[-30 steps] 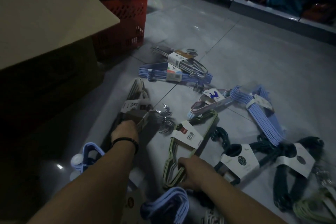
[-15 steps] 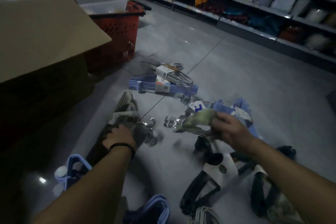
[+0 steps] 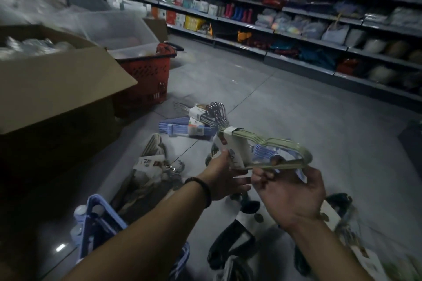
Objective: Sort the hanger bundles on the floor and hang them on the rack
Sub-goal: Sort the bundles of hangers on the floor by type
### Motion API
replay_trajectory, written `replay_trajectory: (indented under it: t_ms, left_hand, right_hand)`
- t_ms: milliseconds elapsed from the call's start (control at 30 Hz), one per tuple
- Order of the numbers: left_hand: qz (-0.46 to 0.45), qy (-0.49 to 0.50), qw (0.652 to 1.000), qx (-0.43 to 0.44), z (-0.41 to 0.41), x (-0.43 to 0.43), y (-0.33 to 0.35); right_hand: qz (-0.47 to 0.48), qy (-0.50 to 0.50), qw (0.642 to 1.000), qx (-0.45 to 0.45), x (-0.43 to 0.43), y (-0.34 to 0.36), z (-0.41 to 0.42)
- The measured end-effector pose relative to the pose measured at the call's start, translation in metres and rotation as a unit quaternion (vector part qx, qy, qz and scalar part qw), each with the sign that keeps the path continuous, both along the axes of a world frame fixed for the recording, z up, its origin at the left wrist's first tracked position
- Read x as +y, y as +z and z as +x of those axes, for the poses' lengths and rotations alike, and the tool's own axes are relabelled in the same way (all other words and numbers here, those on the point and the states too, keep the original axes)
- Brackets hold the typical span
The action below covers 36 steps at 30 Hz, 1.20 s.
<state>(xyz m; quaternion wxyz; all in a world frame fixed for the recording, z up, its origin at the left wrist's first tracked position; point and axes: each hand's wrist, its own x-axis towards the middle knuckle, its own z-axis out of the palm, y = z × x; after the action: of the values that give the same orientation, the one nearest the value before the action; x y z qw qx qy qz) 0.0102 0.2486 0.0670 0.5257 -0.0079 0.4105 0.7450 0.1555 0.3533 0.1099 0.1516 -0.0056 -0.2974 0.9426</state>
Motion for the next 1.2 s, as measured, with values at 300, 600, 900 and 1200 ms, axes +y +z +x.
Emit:
replay_trajectory:
  t_ms: [300,600,900,1200]
  left_hand:
    - [-0.074,0.228,0.966,0.093,0.036,-0.002,0.03]
    - [-0.169,0.207,0.935,0.231,0.035,-0.012,-0.004]
    - [-0.323,-0.012,0.908,0.267,0.013,-0.038,-0.055]
    - [-0.405,-0.119,0.811,0.405,0.011,-0.062,-0.071]
  right_hand:
    - [0.027,0.148,0.986,-0.07,0.012,-0.014,0.03]
    - [0.168,0.11,0.911,-0.36,-0.005,-0.064,0.053]
    - [0.469,-0.006,0.741,-0.481,-0.069,-0.123,0.005]
    - [0.535,0.031,0.708,-0.46,-0.091,-0.153,-0.039]
